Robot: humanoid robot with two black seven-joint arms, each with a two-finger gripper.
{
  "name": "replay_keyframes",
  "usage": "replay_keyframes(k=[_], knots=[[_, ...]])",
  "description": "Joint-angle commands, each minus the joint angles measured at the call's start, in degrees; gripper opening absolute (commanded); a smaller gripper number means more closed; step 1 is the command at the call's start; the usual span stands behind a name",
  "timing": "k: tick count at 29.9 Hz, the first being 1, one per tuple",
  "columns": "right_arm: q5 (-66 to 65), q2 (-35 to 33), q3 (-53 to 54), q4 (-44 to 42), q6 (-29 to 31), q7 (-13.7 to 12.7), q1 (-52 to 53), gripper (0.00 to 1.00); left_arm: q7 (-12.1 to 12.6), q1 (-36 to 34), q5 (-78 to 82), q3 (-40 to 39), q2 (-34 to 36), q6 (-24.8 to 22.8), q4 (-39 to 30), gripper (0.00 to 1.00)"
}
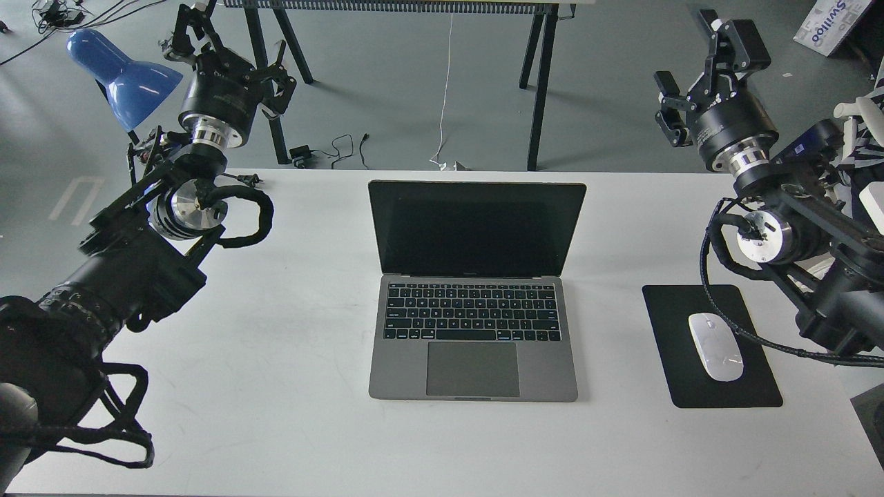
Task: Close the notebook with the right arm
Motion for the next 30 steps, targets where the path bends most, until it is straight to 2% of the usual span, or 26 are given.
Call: replay_keyframes(k=[1, 7, 11, 26, 30], knots=[[-1.9, 0.4, -8.6, -4.5, -0.1, 0.0, 5.0, 0.99, 0.0, 0.0, 0.0, -0.1, 0.0, 0.0, 0.0, 1.0], [-2.0, 1.3, -23.1, -9.0, 0.0, 0.0, 12.2, 0.99, 0.0, 0.0, 0.0, -0.1, 0.0, 0.0, 0.0, 1.0], [-2.3, 2.3, -26.6, -10.5, 0.3, 0.0, 14.6, 0.99, 0.0, 0.0, 0.0, 0.0, 0.0, 0.0, 0.0, 1.0], [-5.3, 16.3, -41.0, -24.4, 0.6, 0.0, 17.4, 0.99, 0.0, 0.0, 0.0, -0.1, 0.0, -0.1, 0.0, 1.0], [-5.2, 17.3, -41.8, -24.8, 0.8, 0.0, 17.5, 0.99, 0.0, 0.0, 0.0, -0.1, 0.0, -0.1, 0.0, 1.0]])
